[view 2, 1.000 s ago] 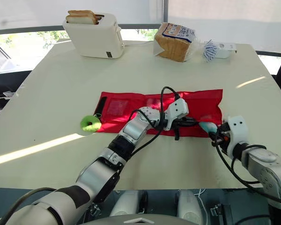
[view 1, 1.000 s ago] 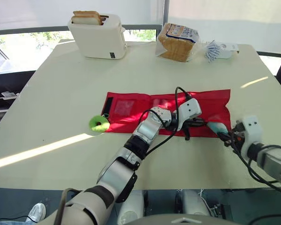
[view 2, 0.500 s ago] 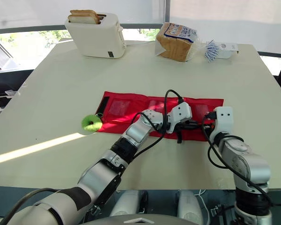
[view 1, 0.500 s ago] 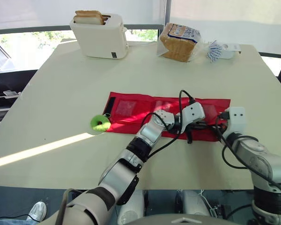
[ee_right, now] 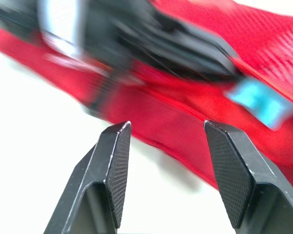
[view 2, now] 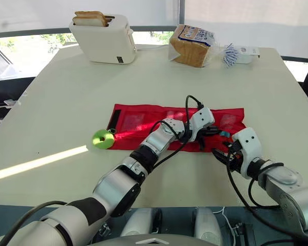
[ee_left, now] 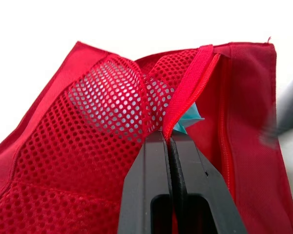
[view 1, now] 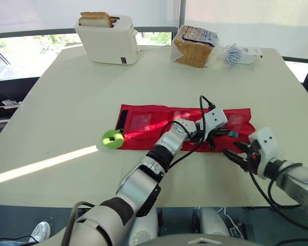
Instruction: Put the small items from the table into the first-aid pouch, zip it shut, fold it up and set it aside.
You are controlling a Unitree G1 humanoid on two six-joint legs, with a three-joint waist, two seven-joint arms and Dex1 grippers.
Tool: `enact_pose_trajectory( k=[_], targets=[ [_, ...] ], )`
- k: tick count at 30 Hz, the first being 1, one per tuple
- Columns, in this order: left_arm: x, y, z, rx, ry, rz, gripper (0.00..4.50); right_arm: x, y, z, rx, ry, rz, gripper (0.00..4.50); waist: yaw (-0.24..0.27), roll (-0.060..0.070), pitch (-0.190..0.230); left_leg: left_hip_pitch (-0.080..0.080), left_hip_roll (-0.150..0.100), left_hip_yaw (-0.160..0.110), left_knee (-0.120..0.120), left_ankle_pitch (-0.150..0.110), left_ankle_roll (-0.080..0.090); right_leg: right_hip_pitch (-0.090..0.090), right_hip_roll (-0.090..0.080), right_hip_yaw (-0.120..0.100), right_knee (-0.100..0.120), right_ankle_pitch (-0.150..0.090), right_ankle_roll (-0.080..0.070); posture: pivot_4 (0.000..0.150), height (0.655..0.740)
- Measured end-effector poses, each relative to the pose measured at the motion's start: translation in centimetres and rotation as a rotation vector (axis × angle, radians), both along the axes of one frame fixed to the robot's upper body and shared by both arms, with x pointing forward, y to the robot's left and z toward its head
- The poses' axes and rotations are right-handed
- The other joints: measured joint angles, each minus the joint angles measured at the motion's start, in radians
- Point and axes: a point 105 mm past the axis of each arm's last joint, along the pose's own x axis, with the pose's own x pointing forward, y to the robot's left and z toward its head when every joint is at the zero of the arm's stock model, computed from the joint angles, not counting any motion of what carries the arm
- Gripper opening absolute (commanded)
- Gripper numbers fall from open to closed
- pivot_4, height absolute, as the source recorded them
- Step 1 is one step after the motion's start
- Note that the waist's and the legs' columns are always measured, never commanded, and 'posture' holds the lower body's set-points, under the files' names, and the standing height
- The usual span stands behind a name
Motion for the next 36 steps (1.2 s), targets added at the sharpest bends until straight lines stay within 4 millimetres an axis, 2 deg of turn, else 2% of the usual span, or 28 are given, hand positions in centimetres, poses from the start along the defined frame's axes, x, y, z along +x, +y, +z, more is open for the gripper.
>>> enact_pose_trajectory(
  k=[2, 4, 5, 7, 9, 12, 16, 17, 20, 21, 22, 23, 24, 25, 26, 27, 32, 33, 36],
  targets=[
    [-0.1, -0.1, 0.0, -0.003, 0.000, -0.005, 0.00, -0.4, -1.5, 0.7, 0.017, -0.032, -0.039, 3.32, 0.003, 0.000, 0.000, 0.000, 0.000, 0.000, 0.000, 0.000, 0.000, 0.000, 0.000, 0.000, 0.000, 0.000, 0.000, 0.150, 0.7400],
    [-0.1, -0.1, 0.0, -0.003, 0.001, -0.009, 0.00, -0.6, -4.3, 0.8, -0.028, -0.047, -0.133, 4.23, 0.004, 0.000, 0.000, 0.000, -0.001, 0.000, 0.000, 0.000, 0.001, 0.000, -0.001, 0.000, 0.000, 0.000, 0.000, 0.150, 0.7400],
    [-0.2, 0.0, 0.0, -0.004, 0.001, -0.014, 0.00, -0.6, -5.8, 0.8, -0.048, -0.047, -0.185, 4.47, 0.003, 0.000, 0.000, 0.000, -0.001, 0.000, 0.000, 0.000, 0.001, 0.000, -0.001, 0.000, 0.000, 0.000, 0.000, 0.150, 0.7400],
    [-0.4, 0.1, 0.0, -0.010, 0.002, -0.024, 0.00, -0.8, -8.1, 0.6, -0.058, -0.045, -0.271, 4.47, 0.000, 0.000, 0.000, 0.001, 0.000, 0.000, 0.000, 0.000, 0.001, 0.000, 0.000, 0.001, 0.000, 0.000, 0.000, 0.150, 0.7400],
    [-0.8, -0.1, 0.1, -0.025, 0.010, -0.044, 0.00, -0.7, -9.4, -0.3, -0.047, -0.020, -0.340, 4.47, -0.003, 0.000, 0.000, 0.001, 0.001, 0.001, 0.000, 0.000, 0.001, 0.000, 0.001, 0.001, 0.000, 0.000, 0.000, 0.150, 0.7400],
    [-0.9, -0.1, 0.1, -0.026, 0.012, -0.052, 0.00, -0.3, -9.5, -1.5, 0.030, 0.012, -0.379, 4.47, -0.003, 0.001, 0.000, 0.001, 0.001, 0.001, 0.000, 0.000, 0.000, 0.000, 0.001, 0.001, 0.000, 0.000, 0.000, 0.150, 0.7400],
    [-1.0, -0.1, 0.3, -0.035, 0.021, -0.060, 1.22, 0.9, -8.0, -2.5, 0.212, 0.062, -0.381, 4.50, 0.000, 0.001, 0.000, 0.001, 0.001, 0.001, 0.000, 0.000, 0.000, 0.000, 0.001, 0.002, 0.000, 0.000, 0.000, 0.150, 0.7400],
    [-1.1, 0.0, 0.5, -0.053, 0.031, -0.068, 1.81, 1.0, -7.8, -2.8, 0.221, 0.075, -0.374, 4.50, 0.003, 0.001, 0.000, 0.001, 0.001, 0.001, 0.000, 0.000, 0.000, 0.000, 0.001, 0.002, 0.000, 0.000, 0.000, 0.150, 0.7400],
    [-1.4, 1.2, 1.6, -0.095, 0.016, -0.108, 3.16, 1.2, -7.7, -3.9, 0.217, 0.112, -0.374, 4.50, 0.001, 0.001, 0.000, 0.000, 0.001, 0.001, 0.000, 0.000, 0.000, 0.000, 0.001, 0.002, 0.000, 0.000, 0.000, 0.150, 0.7400],
    [-1.4, 1.3, 1.7, -0.098, 0.015, -0.110, 3.61, 1.2, -7.7, -3.9, 0.216, 0.115, -0.375, 4.25, 0.001, 0.001, 0.000, 0.001, 0.001, 0.001, 0.000, 0.000, 0.000, 0.000, 0.001, 0.002, 0.000, 0.000, 0.000, 0.150, 0.7400],
    [-1.8, 2.5, 2.1, -0.114, 0.011, -0.144, 4.03, 1.4, -7.7, -4.3, 0.217, 0.125, -0.374, 3.90, 0.000, 0.001, -0.001, 0.001, 0.001, 0.001, 0.000, 0.000, 0.000, 0.000, 0.001, 0.002, 0.000, 0.000, 0.000, 0.150, 0.7400],
    [-2.0, 3.2, 2.3, -0.118, 0.011, -0.160, 4.17, 1.4, -7.7, -4.3, 0.217, 0.125, -0.376, 3.82, -0.005, 0.002, -0.001, 0.001, 0.002, 0.001, -0.001, 0.000, 0.000, 0.000, 0.001, 0.003, 0.000, 0.000, 0.000, 0.150, 0.7400],
    [-2.8, 5.0, 2.9, -0.133, 0.014, -0.215, 4.46, 1.4, -7.7, -4.3, 0.216, 0.122, -0.376, 3.40, -0.006, 0.002, -0.001, 0.001, 0.002, 0.001, -0.001, 0.000, 0.000, 0.000, 0.001, 0.003, 0.000, 0.000, 0.000, 0.150, 0.7400],
    [-2.7, 5.7, 2.9, -0.125, 0.019, -0.214, 4.49, 1.4, -7.7, -4.3, 0.214, 0.122, -0.375, 3.14, -0.007, 0.002, -0.001, 0.002, 0.003, 0.001, -0.001, 0.000, 0.000, 0.000, 0.003, 0.003, 0.001, 0.000, 0.000, 0.150, 0.7400],
    [-2.8, 6.1, 3.1, -0.130, 0.024, -0.220, 4.50, 1.4, -7.6, -4.3, 0.213, 0.122, -0.371, 2.63, -0.007, 0.003, -0.001, 0.002, 0.003, 0.001, -0.001, 0.000, 0.000, 0.000, 0.003, 0.003, 0.001, 0.000, 0.000, 0.150, 0.7400],
    [-3.5, 8.5, 3.7, -0.125, 0.043, -0.251, 4.50, 1.4, -7.4, -4.4, 0.204, 0.123, -0.357, 2.47, -0.012, 0.003, -0.001, 0.002, 0.004, 0.001, -0.001, 0.000, 0.000, 0.000, 0.003, 0.003, 0.001, 0.000, 0.000, 0.150, 0.7400],
    [-4.3, 16.2, 5.6, -0.036, 0.075, -0.261, 4.50, 1.5, -8.3, -4.7, 0.189, 0.114, -0.369, 0.26, -0.021, 0.003, -0.001, 0.002, 0.004, 0.001, -0.001, 0.000, 0.000, 0.000, 0.004, 0.003, 0.000, 0.000, 0.000, 0.150, 0.7400],
    [-4.4, 17.2, 6.1, -0.027, 0.076, -0.259, 4.50, 1.5, -8.4, -4.8, 0.188, 0.114, -0.374, 0.08, -0.018, 0.003, -0.001, 0.002, 0.004, 0.001, -0.001, 0.000, 0.000, 0.000, 0.004, 0.003, 0.000, 0.000, 0.000, 0.150, 0.7400],
    [-4.9, 18.3, 6.8, -0.032, 0.075, -0.270, 4.50, 1.3, -9.1, -5.0, 0.180, 0.113, -0.387, 0.08, -0.005, 0.003, -0.001, 0.002, 0.003, 0.001, 0.000, 0.000, 0.000, 0.001, 0.004, 0.005, 0.000, 0.000, 0.000, 0.150, 0.7400]
  ],
)
